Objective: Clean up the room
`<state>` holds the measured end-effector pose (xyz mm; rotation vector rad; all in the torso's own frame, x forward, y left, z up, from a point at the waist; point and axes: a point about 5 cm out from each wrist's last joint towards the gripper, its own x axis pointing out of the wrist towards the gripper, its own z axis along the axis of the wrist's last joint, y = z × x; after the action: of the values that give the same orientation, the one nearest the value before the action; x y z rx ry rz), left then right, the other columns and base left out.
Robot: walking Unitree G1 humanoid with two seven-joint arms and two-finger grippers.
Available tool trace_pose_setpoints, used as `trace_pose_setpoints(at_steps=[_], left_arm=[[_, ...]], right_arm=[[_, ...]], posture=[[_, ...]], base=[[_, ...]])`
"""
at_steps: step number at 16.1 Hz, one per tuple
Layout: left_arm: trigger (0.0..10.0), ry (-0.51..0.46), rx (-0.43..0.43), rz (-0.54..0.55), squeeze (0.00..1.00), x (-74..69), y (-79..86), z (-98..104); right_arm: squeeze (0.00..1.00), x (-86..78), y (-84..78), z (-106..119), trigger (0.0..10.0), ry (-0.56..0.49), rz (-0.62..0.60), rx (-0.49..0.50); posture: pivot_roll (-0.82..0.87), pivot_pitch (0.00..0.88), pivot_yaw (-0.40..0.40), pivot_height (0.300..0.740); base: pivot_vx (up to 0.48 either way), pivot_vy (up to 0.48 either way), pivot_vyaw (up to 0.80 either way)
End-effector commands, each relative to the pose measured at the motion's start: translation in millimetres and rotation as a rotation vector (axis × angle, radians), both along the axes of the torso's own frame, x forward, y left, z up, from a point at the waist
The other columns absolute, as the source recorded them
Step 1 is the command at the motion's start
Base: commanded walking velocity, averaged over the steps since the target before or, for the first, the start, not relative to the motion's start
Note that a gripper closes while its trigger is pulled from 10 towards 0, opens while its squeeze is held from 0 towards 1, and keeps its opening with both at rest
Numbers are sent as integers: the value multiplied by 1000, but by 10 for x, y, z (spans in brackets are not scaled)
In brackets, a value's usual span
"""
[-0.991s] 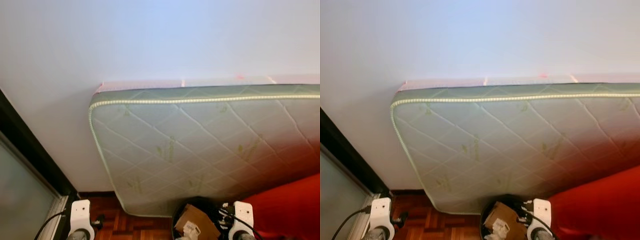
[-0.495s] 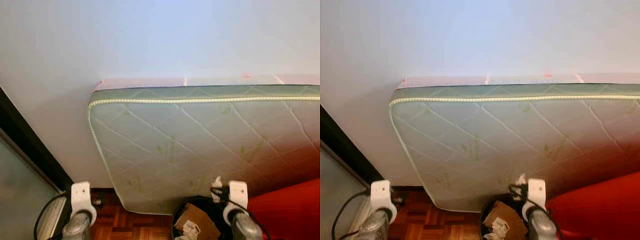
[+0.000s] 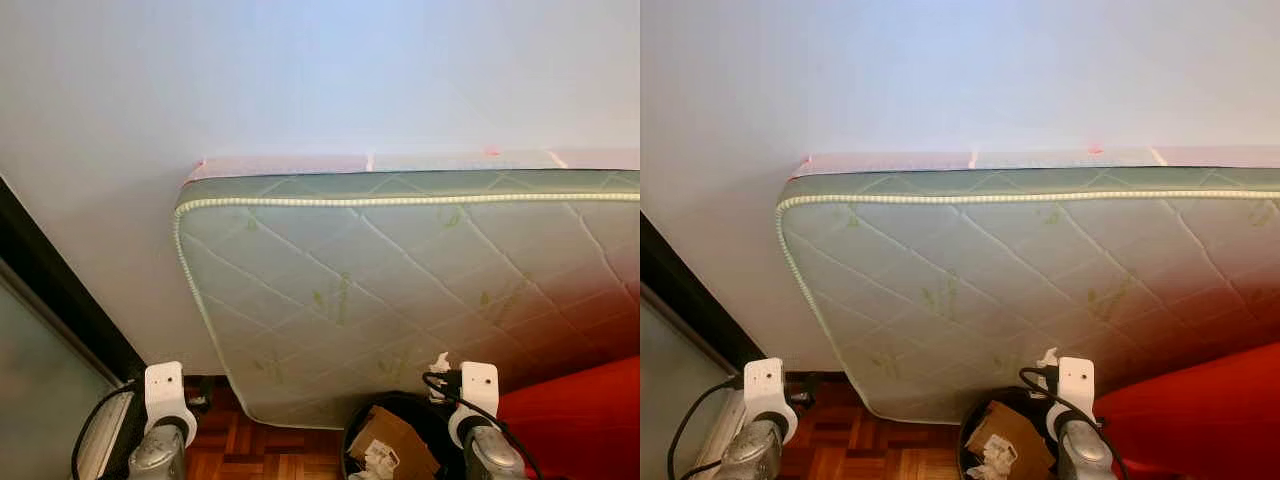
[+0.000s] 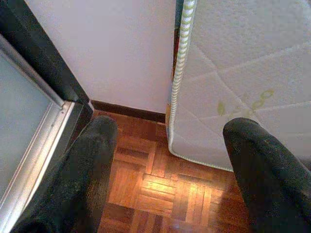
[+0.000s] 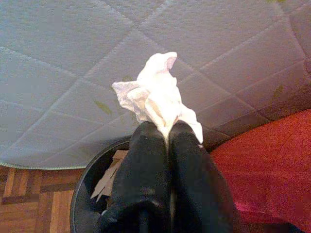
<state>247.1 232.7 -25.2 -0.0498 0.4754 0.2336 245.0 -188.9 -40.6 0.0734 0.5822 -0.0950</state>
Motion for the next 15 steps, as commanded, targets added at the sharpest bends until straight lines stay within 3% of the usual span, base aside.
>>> trace_pose_setpoints(at_steps=[1, 7, 12, 15], left_arm=[[10000, 20, -1, 5, 0, -51, 8, -40], [10000, 37, 3, 6, 0, -89, 19, -67], [10000, 52, 2, 3, 0, -109, 12, -89], [10000, 54, 4, 5, 0, -114, 29, -88]], right_arm=[[1000, -27, 12, -20, 10000, 7, -4, 6], [1000, -89, 28, -74, 10000, 44, 9, 12], [1000, -203, 61, -183, 10000, 157, 69, -16], [1000, -224, 79, -200, 10000, 168, 78, -7]], posture=[[55, 0, 0, 740], [61, 0, 1, 740], [63, 0, 0, 740], [66, 0, -1, 740]], base=[[0, 0, 0], [0, 0, 0], [0, 0, 0], [0, 0, 0]])
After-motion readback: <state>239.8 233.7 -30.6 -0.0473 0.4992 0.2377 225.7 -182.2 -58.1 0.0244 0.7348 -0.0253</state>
